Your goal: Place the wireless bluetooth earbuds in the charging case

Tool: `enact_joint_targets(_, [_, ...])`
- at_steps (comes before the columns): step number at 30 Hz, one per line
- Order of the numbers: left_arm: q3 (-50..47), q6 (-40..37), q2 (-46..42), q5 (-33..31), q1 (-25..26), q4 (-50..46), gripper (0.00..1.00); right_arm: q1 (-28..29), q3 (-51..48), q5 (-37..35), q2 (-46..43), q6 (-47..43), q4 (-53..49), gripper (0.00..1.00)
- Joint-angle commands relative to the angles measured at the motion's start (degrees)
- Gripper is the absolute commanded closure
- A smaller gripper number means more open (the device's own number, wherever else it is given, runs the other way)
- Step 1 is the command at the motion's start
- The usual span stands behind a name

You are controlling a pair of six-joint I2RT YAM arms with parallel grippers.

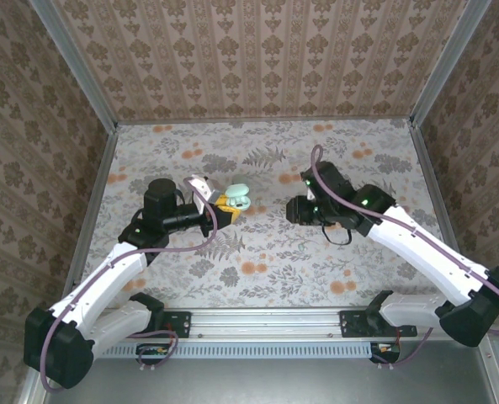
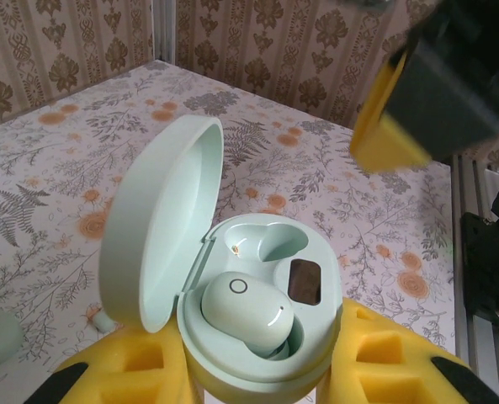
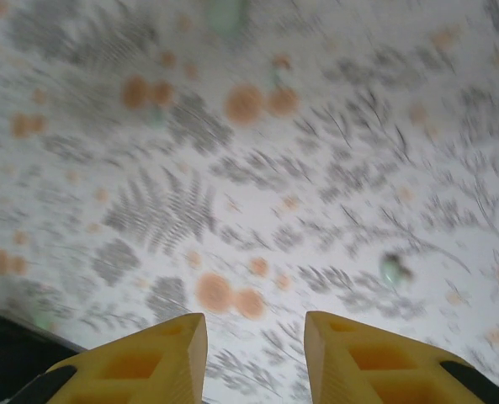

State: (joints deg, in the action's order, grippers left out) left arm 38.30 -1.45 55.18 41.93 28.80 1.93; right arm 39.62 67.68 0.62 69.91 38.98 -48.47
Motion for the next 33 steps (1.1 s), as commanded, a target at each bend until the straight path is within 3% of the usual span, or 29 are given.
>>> enact_joint_targets(1, [-1.0, 1.1, 0.2, -0.4, -0.4, 1.6, 0.99, -0.4, -6.1, 0.1, 0.6, 2.0, -1.5, 0.64])
enact_joint_targets(10, [-1.2, 0.7, 0.3, -0.9, -0.4, 1.2, 0.99, -0.5, -16.0, 5.2, 7.3, 5.5, 9.7, 0.76])
enact_joint_targets(17, [-1.6, 0.3, -0.6, -0.9, -0.4, 0.3, 0.99, -0.8, -20.6, 3.8, 14.7, 5.6, 15.4, 0.95])
enact_joint_targets(27, [-2.1, -0.3, -1.6, -1.7, -0.5, -0.2, 0.99, -1.5, -20.3, 1.3, 17.1, 4.0, 13.9, 0.99])
enact_joint_targets(33, [-1.7, 0.0, -0.6, -1.5, -0.5, 0.2, 0.99, 1.0, -10.9, -11.1, 17.0, -4.6, 1.5, 0.96])
